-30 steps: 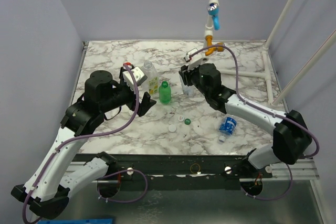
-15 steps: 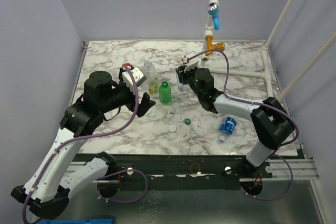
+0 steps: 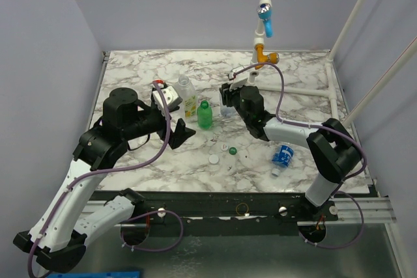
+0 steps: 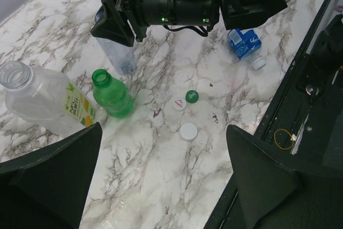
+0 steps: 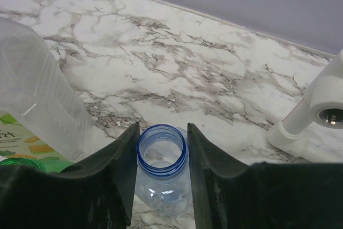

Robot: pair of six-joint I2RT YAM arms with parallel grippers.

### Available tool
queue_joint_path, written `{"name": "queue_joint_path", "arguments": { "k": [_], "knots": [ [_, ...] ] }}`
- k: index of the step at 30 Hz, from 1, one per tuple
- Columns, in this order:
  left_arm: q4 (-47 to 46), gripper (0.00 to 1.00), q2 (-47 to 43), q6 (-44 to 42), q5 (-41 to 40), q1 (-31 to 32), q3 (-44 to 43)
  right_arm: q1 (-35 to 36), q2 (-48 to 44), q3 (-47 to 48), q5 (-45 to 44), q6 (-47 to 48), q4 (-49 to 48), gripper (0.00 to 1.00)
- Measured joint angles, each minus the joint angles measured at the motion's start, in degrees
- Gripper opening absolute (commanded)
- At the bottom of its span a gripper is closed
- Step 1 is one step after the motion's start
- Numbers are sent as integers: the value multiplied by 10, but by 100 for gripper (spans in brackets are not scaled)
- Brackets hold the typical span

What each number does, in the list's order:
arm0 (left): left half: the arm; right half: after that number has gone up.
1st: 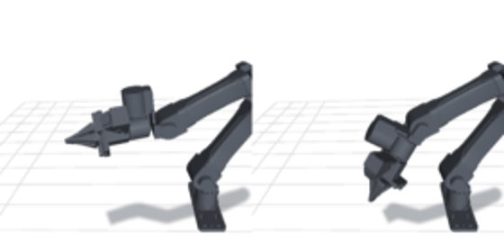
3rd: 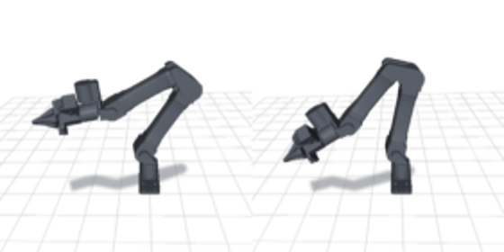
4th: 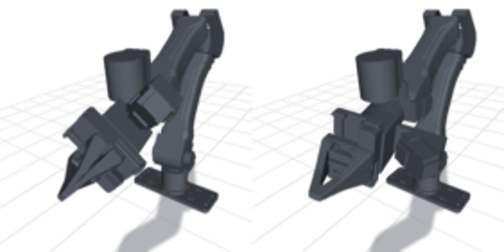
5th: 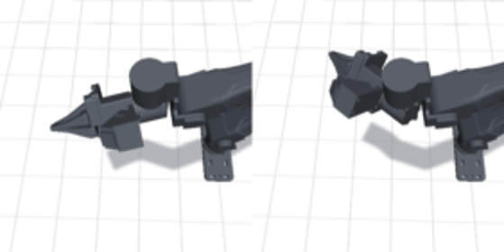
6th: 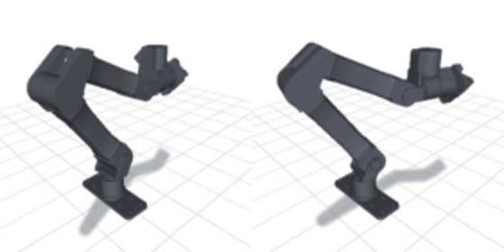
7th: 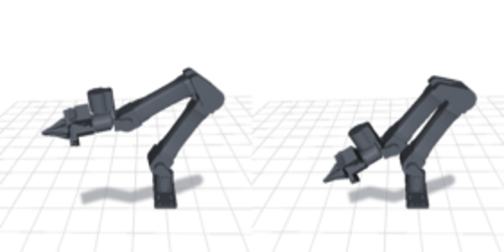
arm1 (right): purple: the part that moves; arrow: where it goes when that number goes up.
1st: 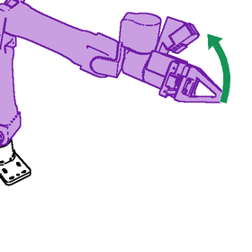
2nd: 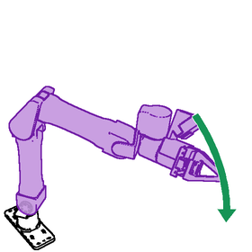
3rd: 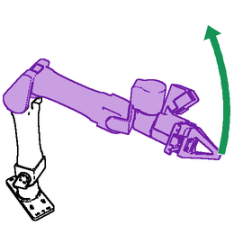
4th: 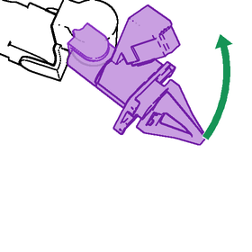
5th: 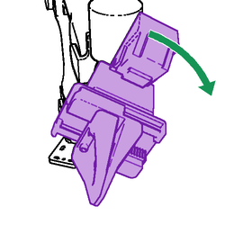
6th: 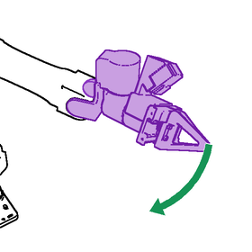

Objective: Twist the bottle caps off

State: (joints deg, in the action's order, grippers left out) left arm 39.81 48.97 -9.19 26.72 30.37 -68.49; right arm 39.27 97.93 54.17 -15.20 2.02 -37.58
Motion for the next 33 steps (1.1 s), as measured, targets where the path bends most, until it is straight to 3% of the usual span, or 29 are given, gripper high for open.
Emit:
{"name": "queue_joint_path", "arguments": {
  "k": [11,17,26,33],
  "knots": [
    [3,99,0,3,18,0,-8,-3,-5,0,-4,-13,15,78],
    [3,99,2,5,21,-1,-8,-3,-59,-2,-2,-18,58,95],
    [4,99,13,12,24,-4,-21,-3,-241,-29,18,-88,179,100],
    [3,99,17,17,26,-7,-31,-3,-346,-52,-23,-252,441,100]
  ]
}}
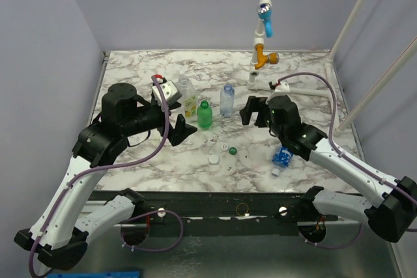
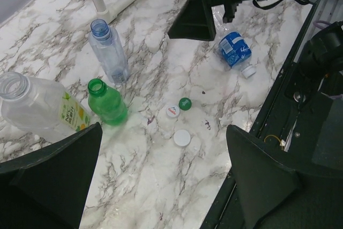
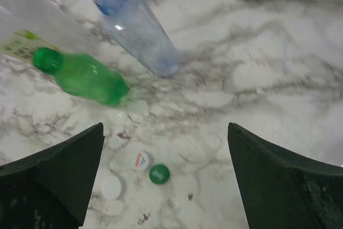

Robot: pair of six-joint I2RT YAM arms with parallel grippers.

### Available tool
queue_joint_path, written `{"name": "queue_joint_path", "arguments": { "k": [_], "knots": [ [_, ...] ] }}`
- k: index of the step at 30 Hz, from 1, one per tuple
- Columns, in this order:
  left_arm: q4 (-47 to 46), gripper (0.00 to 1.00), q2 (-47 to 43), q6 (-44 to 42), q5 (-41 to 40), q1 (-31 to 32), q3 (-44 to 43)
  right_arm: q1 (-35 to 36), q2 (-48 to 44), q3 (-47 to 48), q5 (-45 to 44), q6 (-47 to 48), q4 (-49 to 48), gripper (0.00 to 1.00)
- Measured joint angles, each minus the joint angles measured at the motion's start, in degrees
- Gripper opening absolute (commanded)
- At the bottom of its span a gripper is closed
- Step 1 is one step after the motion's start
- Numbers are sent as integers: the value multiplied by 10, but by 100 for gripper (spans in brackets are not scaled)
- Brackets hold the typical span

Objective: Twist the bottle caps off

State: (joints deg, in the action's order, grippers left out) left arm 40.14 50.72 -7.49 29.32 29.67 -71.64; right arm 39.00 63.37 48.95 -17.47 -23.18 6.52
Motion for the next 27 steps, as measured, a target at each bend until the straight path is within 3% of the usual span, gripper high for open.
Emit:
{"name": "queue_joint_path", "arguments": {
  "k": [7,11,20,27],
  "knots": [
    [0,99,11,2,13,0,-2,0,-57,-54,-78,-172,246,100],
    [0,99,12,4,17,0,-2,0,-53,-63,-113,-240,319,100],
    [0,99,12,12,33,0,-2,0,63,-59,-154,-378,416,100],
    [0,99,12,12,42,0,-2,-2,61,-90,-164,-440,412,100]
  ]
}}
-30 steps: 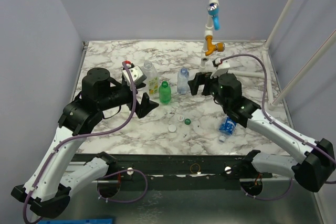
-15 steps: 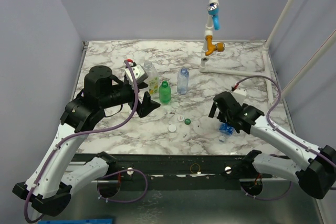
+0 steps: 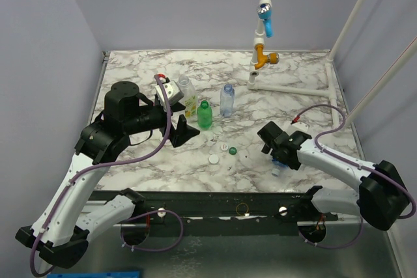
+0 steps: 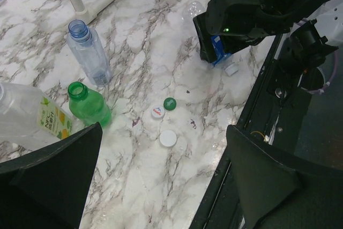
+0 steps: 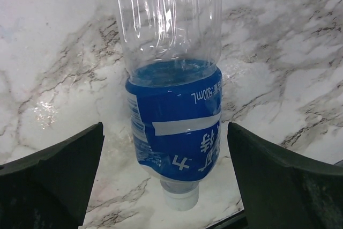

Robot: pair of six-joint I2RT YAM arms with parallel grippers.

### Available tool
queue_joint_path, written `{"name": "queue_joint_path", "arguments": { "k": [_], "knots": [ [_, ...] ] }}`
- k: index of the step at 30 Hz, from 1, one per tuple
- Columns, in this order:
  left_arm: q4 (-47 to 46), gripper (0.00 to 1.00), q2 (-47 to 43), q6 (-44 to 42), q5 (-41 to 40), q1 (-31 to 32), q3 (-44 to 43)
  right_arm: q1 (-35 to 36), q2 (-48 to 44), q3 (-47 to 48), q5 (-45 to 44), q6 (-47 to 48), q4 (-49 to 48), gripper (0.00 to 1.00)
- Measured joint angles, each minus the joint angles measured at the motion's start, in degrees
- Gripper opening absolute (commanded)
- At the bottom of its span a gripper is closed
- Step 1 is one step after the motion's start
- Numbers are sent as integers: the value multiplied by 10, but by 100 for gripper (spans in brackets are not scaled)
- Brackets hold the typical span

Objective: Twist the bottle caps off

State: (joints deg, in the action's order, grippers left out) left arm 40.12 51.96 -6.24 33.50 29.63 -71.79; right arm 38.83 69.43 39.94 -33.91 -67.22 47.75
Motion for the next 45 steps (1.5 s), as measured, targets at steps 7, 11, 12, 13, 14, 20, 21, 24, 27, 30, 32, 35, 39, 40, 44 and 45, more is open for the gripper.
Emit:
{"name": "queue_joint_path", "arguments": {
  "k": [7,11,12,13,14,20,21,24,27,30,32,35,39,40,44,45],
  "knots": [
    [0,99,0,-1,9,0,0,-3,20,-56,23,0,-91,73],
    [0,99,-2,-3,24,0,0,-3,23,-62,37,9,-124,54],
    [-1,99,-3,-3,28,0,0,-3,21,-62,40,11,-132,50],
    [-2,99,-6,-4,35,0,1,-3,19,-62,43,15,-140,46],
    [-2,99,-9,-5,42,0,1,-3,13,-62,47,20,-146,43],
    [-4,99,-22,-42,66,0,4,-4,-71,-24,118,125,-155,36],
    [-5,99,-25,-55,66,0,6,-4,-85,-3,142,152,-156,36],
    [-7,99,-40,-104,68,0,13,-4,-110,70,228,219,-162,34],
    [-12,99,-56,-166,68,0,14,-4,-108,158,337,276,-169,33],
    [-18,99,-65,-219,67,0,13,0,-91,229,437,314,-169,33],
    [-21,99,-71,-256,67,0,13,6,-74,268,492,332,-168,32],
    [-26,99,-85,-327,68,0,14,11,-43,322,557,354,-166,33],
    [-37,99,-120,-463,70,0,49,13,-5,377,631,371,-168,33],
    [-41,99,-136,-510,71,0,66,13,8,390,650,374,-169,32],
    [-77,99,-184,-654,74,0,138,17,62,445,704,384,-162,32],
    [-90,99,-189,-677,75,0,153,18,75,459,711,388,-155,32]
  ]
}}
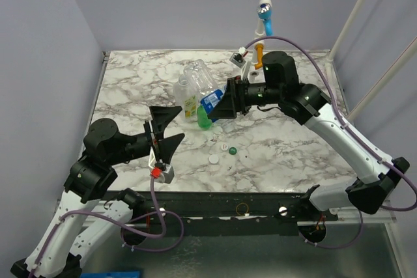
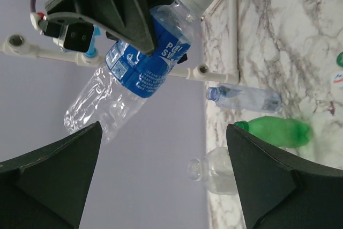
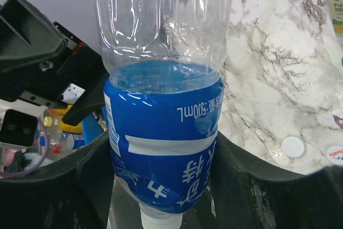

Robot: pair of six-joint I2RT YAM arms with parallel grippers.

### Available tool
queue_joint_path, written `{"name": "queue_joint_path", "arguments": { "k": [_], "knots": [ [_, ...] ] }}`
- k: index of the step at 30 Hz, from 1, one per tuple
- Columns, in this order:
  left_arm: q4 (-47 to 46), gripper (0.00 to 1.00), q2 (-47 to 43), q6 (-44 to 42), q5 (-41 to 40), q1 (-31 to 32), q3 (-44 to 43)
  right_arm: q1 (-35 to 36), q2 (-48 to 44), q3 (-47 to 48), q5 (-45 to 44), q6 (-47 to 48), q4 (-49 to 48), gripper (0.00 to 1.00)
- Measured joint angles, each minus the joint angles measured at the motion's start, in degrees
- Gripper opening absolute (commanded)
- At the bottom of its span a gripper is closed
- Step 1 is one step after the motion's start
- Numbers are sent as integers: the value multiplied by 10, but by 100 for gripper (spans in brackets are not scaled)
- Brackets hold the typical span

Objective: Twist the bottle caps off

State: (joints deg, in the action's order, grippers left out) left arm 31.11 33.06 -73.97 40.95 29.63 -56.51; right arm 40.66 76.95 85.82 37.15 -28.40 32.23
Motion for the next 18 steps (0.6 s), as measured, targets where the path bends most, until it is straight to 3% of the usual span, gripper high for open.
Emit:
{"name": "queue_joint_path", "arguments": {
  "k": [6,18],
  "knots": [
    [-72,99,-1,-123,-3,0,55,11,48,49,22,15,43,32],
    [-120,99,76,-247,-45,5,57,109,105,87,22,32,90,31]
  ]
}}
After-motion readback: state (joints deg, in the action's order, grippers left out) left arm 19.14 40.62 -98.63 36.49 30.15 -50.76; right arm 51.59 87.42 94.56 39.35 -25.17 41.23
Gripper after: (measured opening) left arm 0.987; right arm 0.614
